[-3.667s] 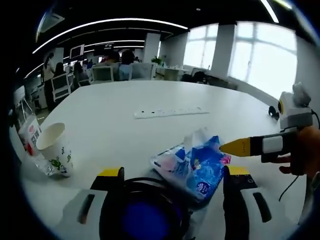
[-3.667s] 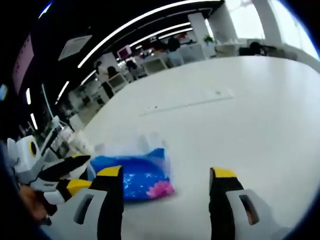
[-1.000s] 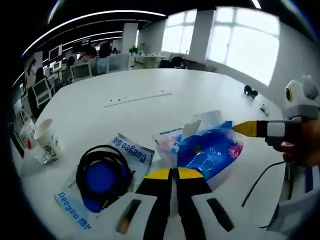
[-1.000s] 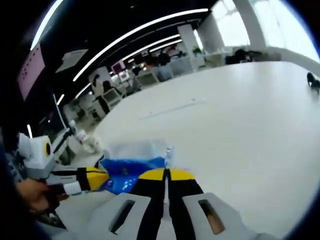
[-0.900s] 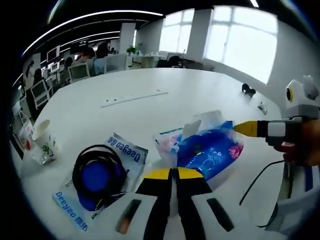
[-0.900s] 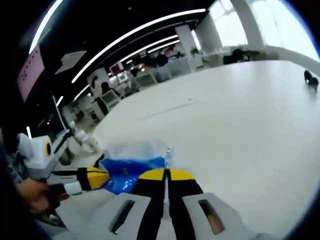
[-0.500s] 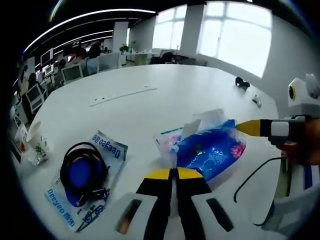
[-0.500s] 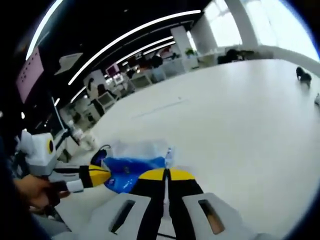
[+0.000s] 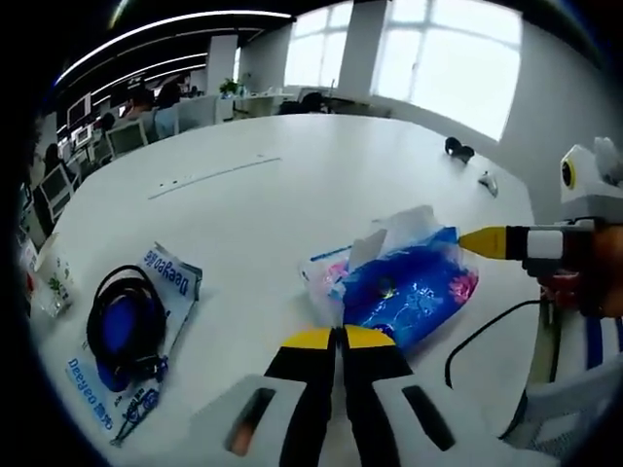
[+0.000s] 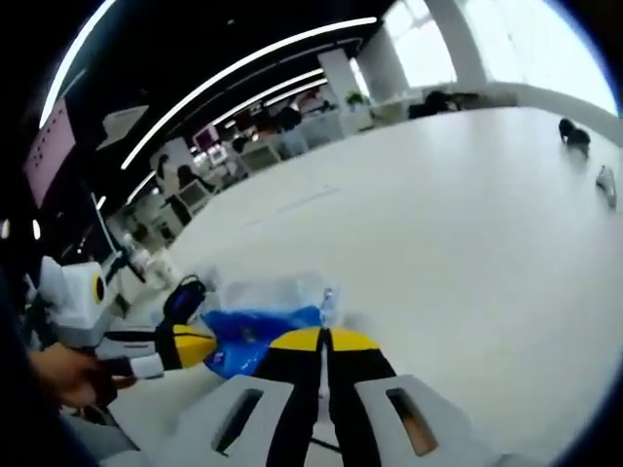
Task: Arrange the tabletop items into an orderly group along one side of the table until the central work area is clear of visible clutter.
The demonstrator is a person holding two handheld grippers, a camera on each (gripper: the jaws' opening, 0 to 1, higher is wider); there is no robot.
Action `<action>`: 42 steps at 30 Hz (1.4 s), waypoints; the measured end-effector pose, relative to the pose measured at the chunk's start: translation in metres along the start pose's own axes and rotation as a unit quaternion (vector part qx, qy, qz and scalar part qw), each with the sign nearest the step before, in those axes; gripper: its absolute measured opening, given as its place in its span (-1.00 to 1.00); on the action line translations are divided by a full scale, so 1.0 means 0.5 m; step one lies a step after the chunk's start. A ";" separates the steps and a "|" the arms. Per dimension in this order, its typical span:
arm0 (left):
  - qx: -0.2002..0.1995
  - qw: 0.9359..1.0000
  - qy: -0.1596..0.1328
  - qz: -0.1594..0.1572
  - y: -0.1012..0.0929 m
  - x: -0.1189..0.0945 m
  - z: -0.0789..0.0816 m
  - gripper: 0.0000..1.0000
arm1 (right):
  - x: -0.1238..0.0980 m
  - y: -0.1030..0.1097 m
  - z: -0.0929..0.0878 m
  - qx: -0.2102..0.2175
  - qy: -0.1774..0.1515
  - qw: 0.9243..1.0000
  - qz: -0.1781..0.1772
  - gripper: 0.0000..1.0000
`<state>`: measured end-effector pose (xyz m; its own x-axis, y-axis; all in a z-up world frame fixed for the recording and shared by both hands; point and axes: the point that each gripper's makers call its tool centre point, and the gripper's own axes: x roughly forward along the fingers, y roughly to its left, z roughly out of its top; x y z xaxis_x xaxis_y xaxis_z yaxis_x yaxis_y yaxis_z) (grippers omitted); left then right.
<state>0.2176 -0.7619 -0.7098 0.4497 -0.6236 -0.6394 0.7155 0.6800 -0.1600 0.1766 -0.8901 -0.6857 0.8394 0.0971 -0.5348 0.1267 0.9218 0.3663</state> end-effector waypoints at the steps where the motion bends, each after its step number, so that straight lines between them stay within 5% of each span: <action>1: 0.001 1.000 0.003 -0.001 -0.003 0.003 -0.003 -0.97 | 0.001 -0.002 -0.002 0.001 0.001 1.000 0.000 -1.00; 14: 0.008 0.999 0.033 -0.006 -0.012 0.026 -0.042 -0.91 | 0.025 -0.029 -0.036 0.016 0.025 1.000 -0.009 -1.00; 28: 0.005 1.000 0.025 -0.004 -0.005 0.026 -0.035 -0.76 | 0.021 -0.039 -0.042 0.011 0.036 0.999 -0.012 -0.99; 42: -0.035 0.999 -0.029 0.002 0.030 -0.025 0.009 -0.46 | 0.002 -0.042 0.035 0.007 -0.007 1.000 -0.022 -0.68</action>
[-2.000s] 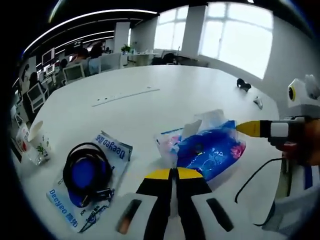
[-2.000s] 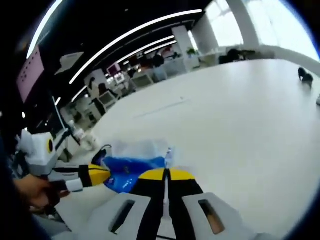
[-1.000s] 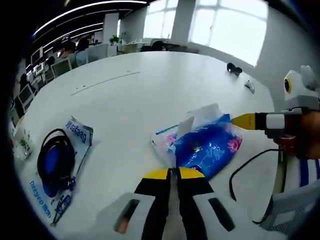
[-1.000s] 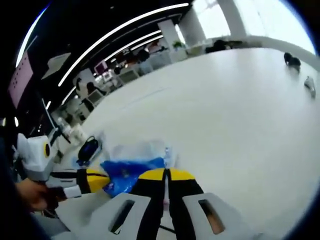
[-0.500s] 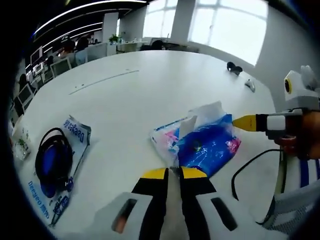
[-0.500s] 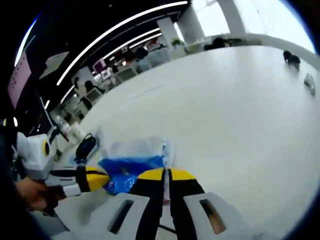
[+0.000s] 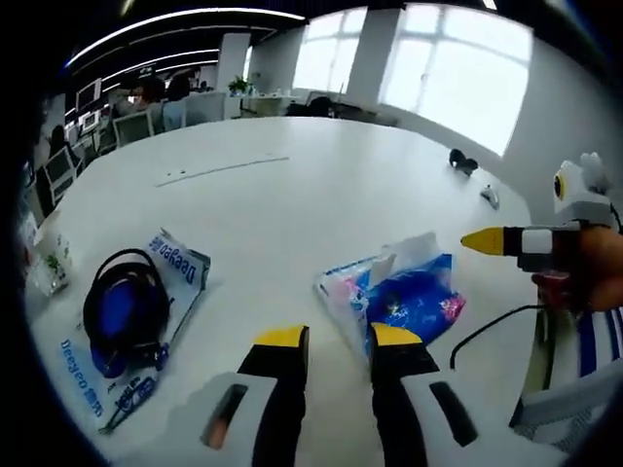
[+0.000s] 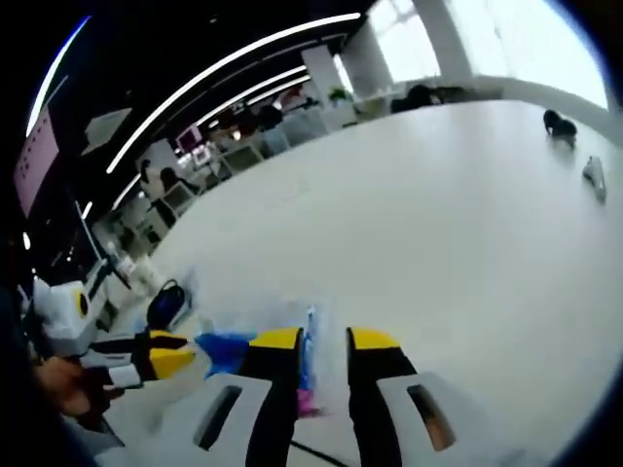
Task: Arrange the tabletop items into an orderly group along one side of the table until the central work area is clear of visible clutter.
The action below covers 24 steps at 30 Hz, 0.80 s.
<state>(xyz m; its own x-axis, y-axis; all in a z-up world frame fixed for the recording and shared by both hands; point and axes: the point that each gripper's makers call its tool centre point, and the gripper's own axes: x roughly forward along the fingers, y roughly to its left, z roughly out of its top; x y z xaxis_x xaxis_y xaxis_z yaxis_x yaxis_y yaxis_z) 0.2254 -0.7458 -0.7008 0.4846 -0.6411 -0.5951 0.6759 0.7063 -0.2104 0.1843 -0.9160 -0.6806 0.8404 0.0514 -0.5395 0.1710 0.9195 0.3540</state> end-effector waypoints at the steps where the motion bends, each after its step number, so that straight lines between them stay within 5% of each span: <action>1: -0.002 1.000 -0.003 0.002 0.004 -0.004 0.005 -0.43 | 0.001 0.002 0.002 0.000 -0.001 1.000 0.001 -0.64; 10: -0.037 0.997 -0.054 0.042 0.079 -0.052 0.067 0.08 | 0.033 0.084 0.045 -0.036 -0.011 0.998 0.050 -0.33; 14: -0.092 0.990 -0.077 0.071 0.127 -0.080 0.074 0.22 | 0.046 0.125 0.057 -0.043 -0.019 0.996 0.074 -0.23; 24: -0.140 0.979 -0.100 0.111 0.228 -0.149 0.061 0.35 | 0.093 0.237 0.042 -0.089 0.012 0.987 0.130 -0.05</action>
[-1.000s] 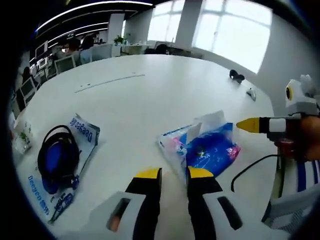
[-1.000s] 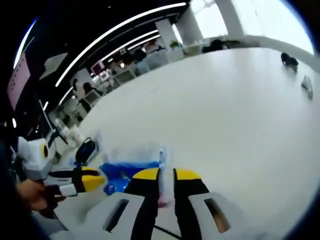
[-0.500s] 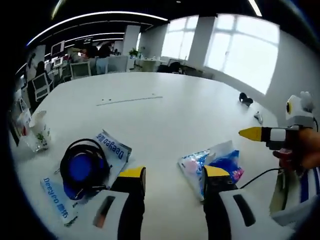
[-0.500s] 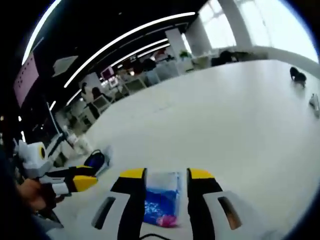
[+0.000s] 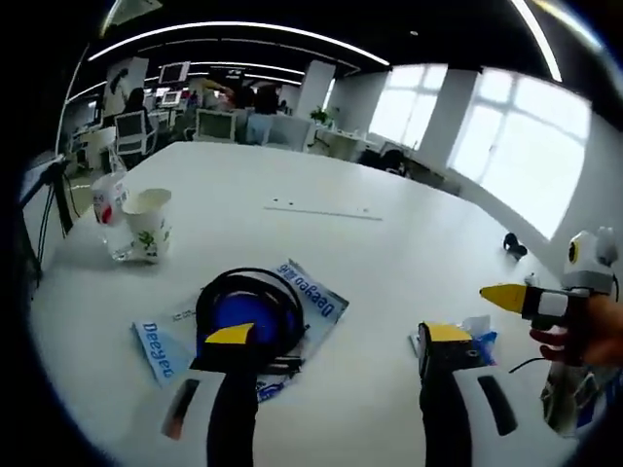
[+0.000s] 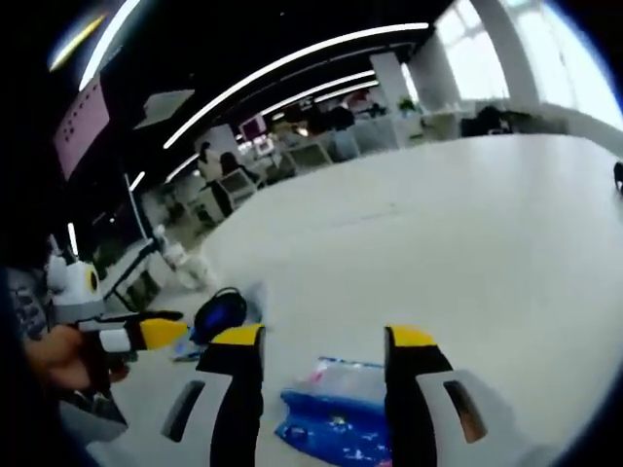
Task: Arrange the tabletop items into an orderly group along one side of the table until the central work area is clear of visible clutter.
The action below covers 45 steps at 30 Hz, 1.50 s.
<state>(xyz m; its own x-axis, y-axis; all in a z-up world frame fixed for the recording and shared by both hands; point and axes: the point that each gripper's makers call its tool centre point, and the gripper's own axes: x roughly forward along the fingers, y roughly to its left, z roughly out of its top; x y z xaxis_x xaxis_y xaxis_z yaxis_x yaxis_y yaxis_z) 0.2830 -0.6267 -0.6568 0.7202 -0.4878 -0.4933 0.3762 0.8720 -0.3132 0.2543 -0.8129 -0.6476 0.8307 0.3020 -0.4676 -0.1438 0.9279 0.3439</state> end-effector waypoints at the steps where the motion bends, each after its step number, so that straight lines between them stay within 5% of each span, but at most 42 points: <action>1: -0.004 1.000 -0.003 0.007 0.015 -0.007 0.003 0.36 | 0.003 0.004 0.000 -0.001 0.001 1.000 0.002 -0.03; 21: -0.009 0.998 -0.038 0.059 0.159 -0.094 0.042 0.69 | 0.117 0.155 -0.014 -0.073 0.067 0.992 0.079 0.38; 45: 0.044 0.998 -0.022 0.041 0.195 -0.099 0.058 1.00 | 0.203 0.268 -0.014 -0.092 0.101 0.981 0.139 0.64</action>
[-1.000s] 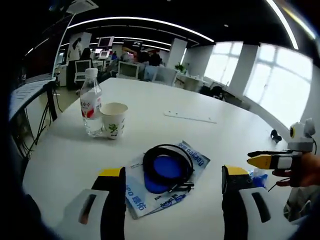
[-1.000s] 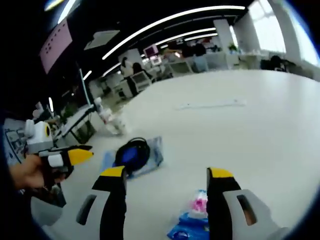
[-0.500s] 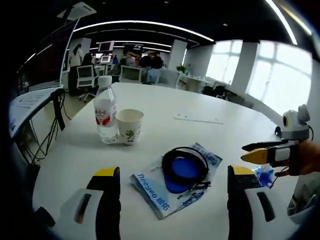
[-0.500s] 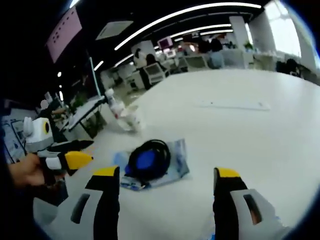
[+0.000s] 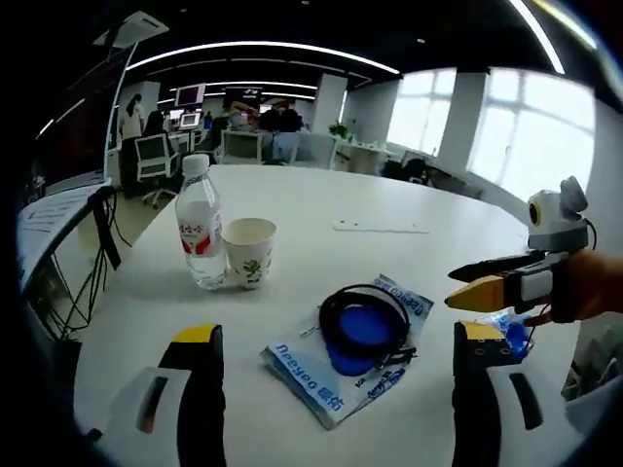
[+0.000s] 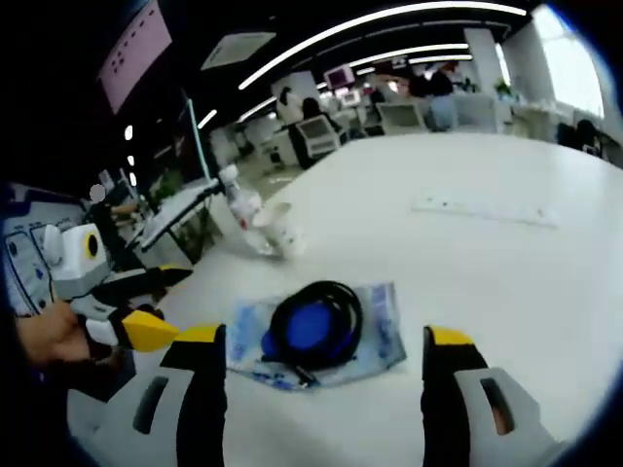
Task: Arrange the tabletop items into an orderly group along one side of the table until the central work area is clear of visible clutter.
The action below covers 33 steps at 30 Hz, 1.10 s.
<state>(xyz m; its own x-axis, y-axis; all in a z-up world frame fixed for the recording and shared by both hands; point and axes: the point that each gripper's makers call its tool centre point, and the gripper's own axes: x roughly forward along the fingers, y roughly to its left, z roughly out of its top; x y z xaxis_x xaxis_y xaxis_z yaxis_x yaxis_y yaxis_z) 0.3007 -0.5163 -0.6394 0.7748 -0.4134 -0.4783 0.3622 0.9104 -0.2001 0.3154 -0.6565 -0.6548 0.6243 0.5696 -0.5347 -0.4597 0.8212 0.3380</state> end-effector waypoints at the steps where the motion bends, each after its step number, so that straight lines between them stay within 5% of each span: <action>1: 0.000 1.000 0.000 -0.001 0.002 0.000 0.000 1.00 | 0.004 0.003 0.000 0.000 0.003 1.000 0.002 0.65; 8: 0.028 0.999 0.008 -0.015 0.001 -0.002 -0.004 1.00 | 0.023 0.017 -0.005 0.005 0.017 1.000 0.013 0.78; 22: 0.022 0.999 0.025 -0.027 0.004 0.016 -0.021 1.00 | 0.039 0.025 -0.004 0.000 0.024 0.999 0.025 0.91; 33: 0.071 0.995 0.059 -0.045 -0.021 0.058 -0.038 1.00 | 0.050 0.008 0.000 0.031 0.019 0.999 0.035 0.92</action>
<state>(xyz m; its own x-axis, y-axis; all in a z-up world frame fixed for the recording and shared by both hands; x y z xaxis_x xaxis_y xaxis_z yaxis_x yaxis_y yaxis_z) 0.3097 -0.5375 -0.6676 0.6725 -0.4806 -0.5628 0.5036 0.8544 -0.1279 0.3291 -0.6392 -0.6669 0.5664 0.6256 -0.5365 -0.4612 0.7801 0.4227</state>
